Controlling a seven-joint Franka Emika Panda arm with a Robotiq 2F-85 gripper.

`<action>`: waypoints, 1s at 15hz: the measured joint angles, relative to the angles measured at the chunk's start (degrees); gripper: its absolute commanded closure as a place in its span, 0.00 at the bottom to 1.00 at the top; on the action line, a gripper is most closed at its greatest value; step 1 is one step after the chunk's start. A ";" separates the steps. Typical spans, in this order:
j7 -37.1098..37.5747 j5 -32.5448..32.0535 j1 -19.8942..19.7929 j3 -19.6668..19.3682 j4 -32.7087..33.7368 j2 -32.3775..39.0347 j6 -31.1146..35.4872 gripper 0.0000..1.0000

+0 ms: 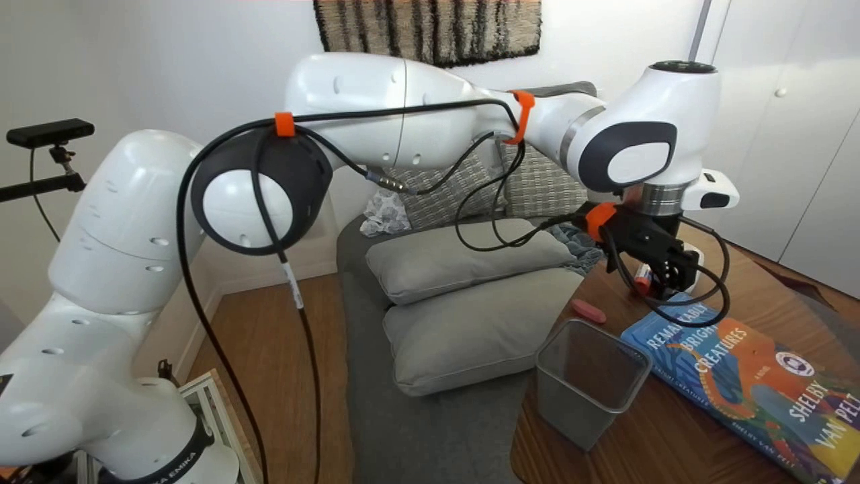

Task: Put the stick of glue in the penholder

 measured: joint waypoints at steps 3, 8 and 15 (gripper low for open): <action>-2.41 1.95 -2.13 2.01 2.67 2.07 0.26 0.00; -5.12 4.22 -3.60 4.44 6.04 4.31 0.03 0.09; -5.44 4.26 -3.57 5.45 10.17 6.73 -4.62 0.42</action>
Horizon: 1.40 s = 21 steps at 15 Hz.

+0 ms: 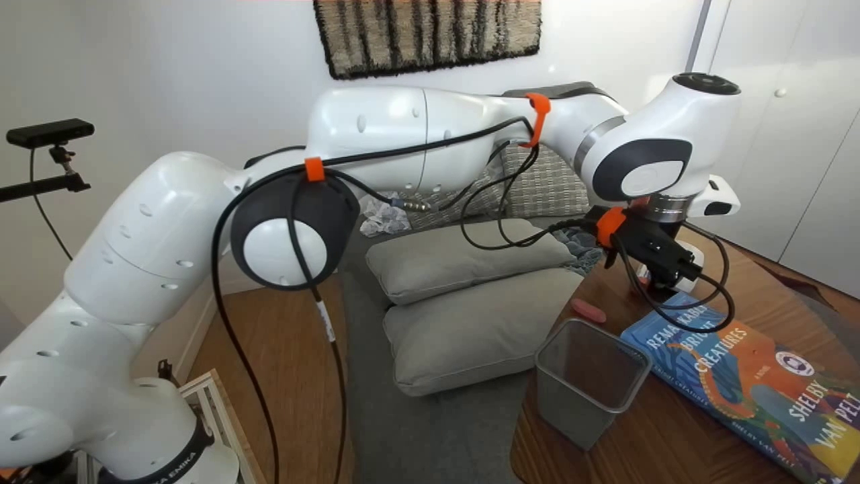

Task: Put the stick of glue in the penholder

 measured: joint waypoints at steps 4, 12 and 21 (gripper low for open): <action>0.00 0.00 0.00 0.00 2.12 1.24 -1.90 0.71; -0.65 -0.08 0.11 0.00 5.17 2.19 -2.91 0.92; -6.02 -2.91 1.35 -0.45 6.37 -5.26 -4.19 0.92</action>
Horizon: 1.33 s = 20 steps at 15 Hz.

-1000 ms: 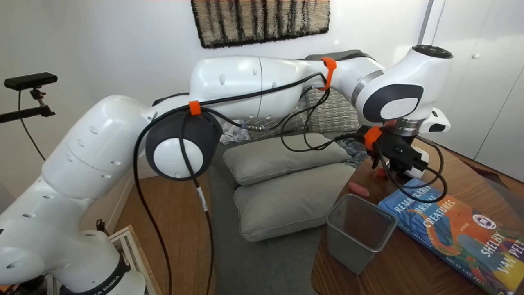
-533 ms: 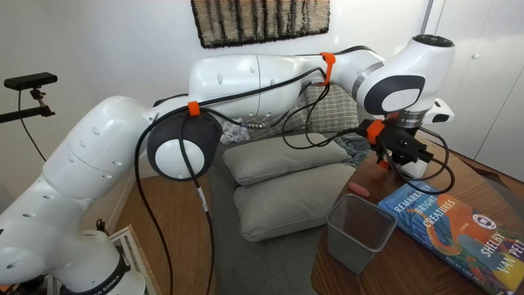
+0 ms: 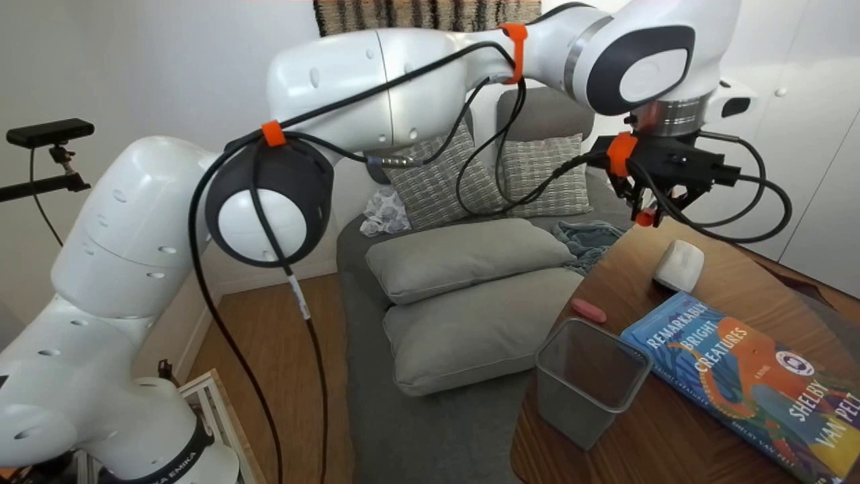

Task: Put the stick of glue in the penholder

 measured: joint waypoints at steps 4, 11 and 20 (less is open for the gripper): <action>0.00 -4.59 2.89 -1.03 -4.67 -5.87 -0.26 0.92; -1.23 -10.87 5.68 -1.63 -21.31 -16.83 2.88 0.92; 9.80 -24.03 8.96 -3.01 -44.44 -31.51 6.16 0.92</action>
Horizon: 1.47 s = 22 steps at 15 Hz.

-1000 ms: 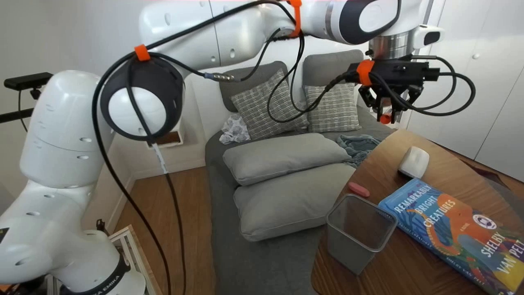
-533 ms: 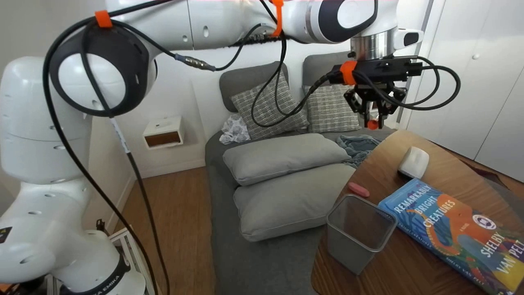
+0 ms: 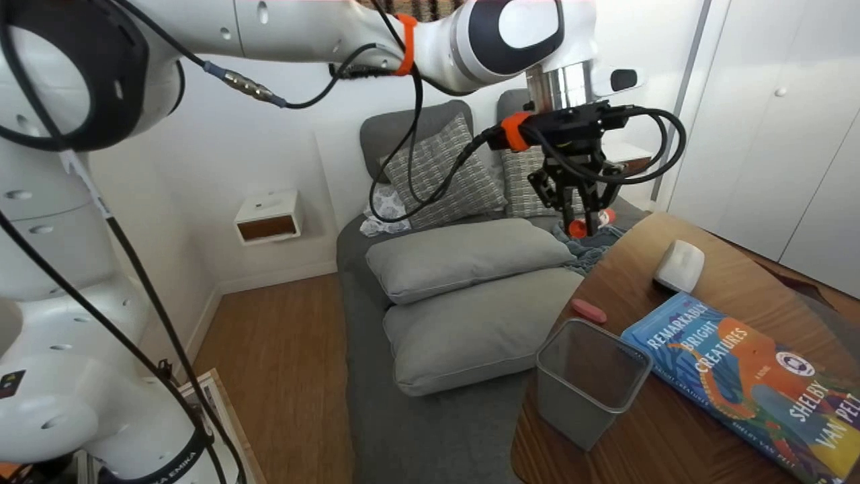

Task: Put the stick of glue in the penholder

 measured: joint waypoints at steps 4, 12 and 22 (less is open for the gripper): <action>14.00 -8.24 3.87 -2.99 -11.20 -8.03 -0.48 0.92; 33.48 -13.66 4.70 -3.91 -27.20 -19.31 -2.80 0.70; 36.37 -14.00 4.73 -5.02 -23.48 -17.34 -1.98 0.92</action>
